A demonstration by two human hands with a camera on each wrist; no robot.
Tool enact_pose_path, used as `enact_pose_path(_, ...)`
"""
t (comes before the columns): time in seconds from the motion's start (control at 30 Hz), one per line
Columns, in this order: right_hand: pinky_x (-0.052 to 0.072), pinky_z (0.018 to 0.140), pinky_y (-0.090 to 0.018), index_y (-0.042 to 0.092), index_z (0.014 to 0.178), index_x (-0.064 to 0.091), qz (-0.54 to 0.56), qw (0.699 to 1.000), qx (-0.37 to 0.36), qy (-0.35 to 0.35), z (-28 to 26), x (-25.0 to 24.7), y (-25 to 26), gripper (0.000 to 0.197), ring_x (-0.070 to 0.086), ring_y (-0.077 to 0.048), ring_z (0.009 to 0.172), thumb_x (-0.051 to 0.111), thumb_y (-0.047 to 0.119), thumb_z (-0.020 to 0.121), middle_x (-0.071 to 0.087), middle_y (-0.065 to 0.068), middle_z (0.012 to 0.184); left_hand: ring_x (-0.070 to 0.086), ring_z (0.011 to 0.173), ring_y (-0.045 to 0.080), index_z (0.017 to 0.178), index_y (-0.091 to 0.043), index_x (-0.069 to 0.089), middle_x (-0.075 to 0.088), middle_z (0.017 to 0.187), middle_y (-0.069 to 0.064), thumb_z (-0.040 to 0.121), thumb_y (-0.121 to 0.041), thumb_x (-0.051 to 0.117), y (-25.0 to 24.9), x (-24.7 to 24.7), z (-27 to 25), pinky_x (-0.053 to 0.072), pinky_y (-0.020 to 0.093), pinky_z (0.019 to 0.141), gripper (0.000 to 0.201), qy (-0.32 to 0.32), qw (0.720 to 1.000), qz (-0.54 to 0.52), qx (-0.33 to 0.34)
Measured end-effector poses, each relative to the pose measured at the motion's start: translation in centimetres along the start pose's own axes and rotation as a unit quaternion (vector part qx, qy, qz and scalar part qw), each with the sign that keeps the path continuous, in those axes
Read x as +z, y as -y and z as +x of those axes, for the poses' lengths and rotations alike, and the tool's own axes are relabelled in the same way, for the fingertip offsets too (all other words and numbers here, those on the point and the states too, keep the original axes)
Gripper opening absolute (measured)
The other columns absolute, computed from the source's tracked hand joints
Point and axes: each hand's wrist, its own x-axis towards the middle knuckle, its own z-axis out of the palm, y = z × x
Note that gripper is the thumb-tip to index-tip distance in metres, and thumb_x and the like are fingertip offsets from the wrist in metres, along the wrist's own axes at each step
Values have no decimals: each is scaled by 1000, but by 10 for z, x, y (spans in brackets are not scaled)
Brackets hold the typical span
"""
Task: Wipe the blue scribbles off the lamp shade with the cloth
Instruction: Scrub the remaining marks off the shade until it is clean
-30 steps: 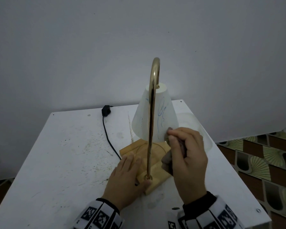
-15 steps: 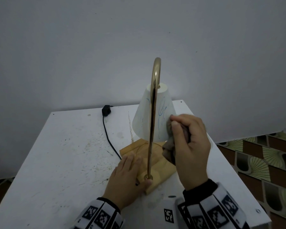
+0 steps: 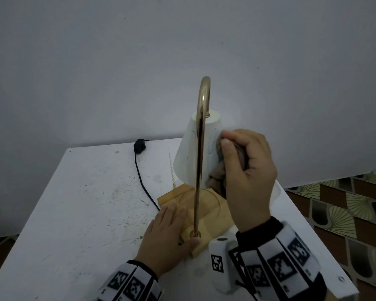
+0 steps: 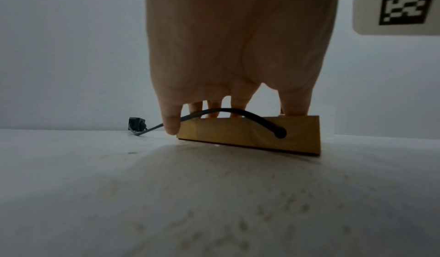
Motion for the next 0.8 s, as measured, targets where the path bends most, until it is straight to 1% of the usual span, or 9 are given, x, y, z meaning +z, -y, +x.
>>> enact_pose_path(0.1, 41, 88, -19, 3, 97, 66, -23, 998, -45, 37, -11, 3, 2, 16, 53, -16, 98, 55, 12, 88, 58, 2, 101, -12, 145, 17, 149, -32, -4, -13, 157, -7, 28, -91, -27, 1, 0, 0, 5, 39, 120, 137, 8, 1000, -5, -1)
enact_pose_path(0.2, 45, 86, -22, 4, 99, 66, -47, 993, -82, 70, -23, -5, -7, 18, 51, -14, 99, 55, 13, 88, 57, 6, 103, -13, 145, 17, 149, -32, -5, -15, 157, -7, 31, -92, -24, 3, 0, 1, 5, 39, 120, 134, 15, 1000, -7, 4)
enact_pose_path(0.27, 45, 85, -24, 10, 100, 65, -32, 997, -53, 49, -16, -9, -11, 17, 52, -12, 98, 54, 15, 89, 58, 8, 100, -14, 145, 16, 149, -33, -4, -15, 157, -9, 32, -93, -23, 3, 1, 1, 5, 39, 120, 133, 14, 1000, -8, 4)
enact_pose_path(0.37, 43, 86, -20, 15, 99, 63, 1, 1000, -1, 8, 4, -7, -8, 14, 54, -14, 97, 53, 16, 89, 57, 12, 97, -13, 145, 16, 149, -32, -2, -14, 157, -9, 31, -93, -24, 3, 1, 1, 5, 38, 120, 135, 10, 1000, -6, 1)
enact_pose_path(0.5, 46, 85, -26, 10, 99, 65, -1, 999, -33, 25, 10, 1, 0, 14, 55, -19, 96, 55, 11, 89, 58, 4, 98, -11, 145, 16, 149, -31, -1, -13, 157, -8, 33, -92, -23, 4, 2, 2, 7, 39, 120, 133, 8, 1000, -2, 3)
enact_pose_path(0.57, 44, 87, -25, 5, 98, 66, -19, 996, -70, 55, 2, -3, -3, 15, 54, -19, 97, 56, 11, 89, 58, 1, 101, -12, 145, 16, 149, -32, -2, -14, 157, -9, 35, -92, -21, 5, 2, 3, 6, 39, 120, 130, 8, 1000, -4, 4)
enact_pose_path(0.63, 43, 87, -23, 6, 100, 66, -36, 992, -91, 82, -3, -10, -9, 17, 53, -16, 98, 55, 13, 88, 58, 2, 102, -12, 145, 16, 149, -33, -2, -14, 157, -9, 35, -93, -20, 5, 2, 3, 5, 38, 119, 129, 11, 1000, -5, 7)
enact_pose_path(0.73, 45, 86, -23, 15, 101, 63, -23, 996, -52, 65, 6, -15, -13, 15, 55, -16, 97, 54, 15, 89, 57, 9, 99, -12, 145, 16, 149, -34, 0, -15, 157, -9, 32, -93, -22, 4, 1, 2, 4, 37, 118, 133, 9, 1000, -5, 4)
enact_pose_path(0.8, 45, 86, -24, 15, 99, 63, 3, 999, -17, 46, 14, -11, -9, 14, 56, -17, 97, 54, 14, 89, 58, 11, 97, -12, 145, 15, 149, -35, 1, -15, 157, -10, 29, -93, -23, 4, 1, 2, 4, 38, 118, 135, 8, 1000, -7, 1)
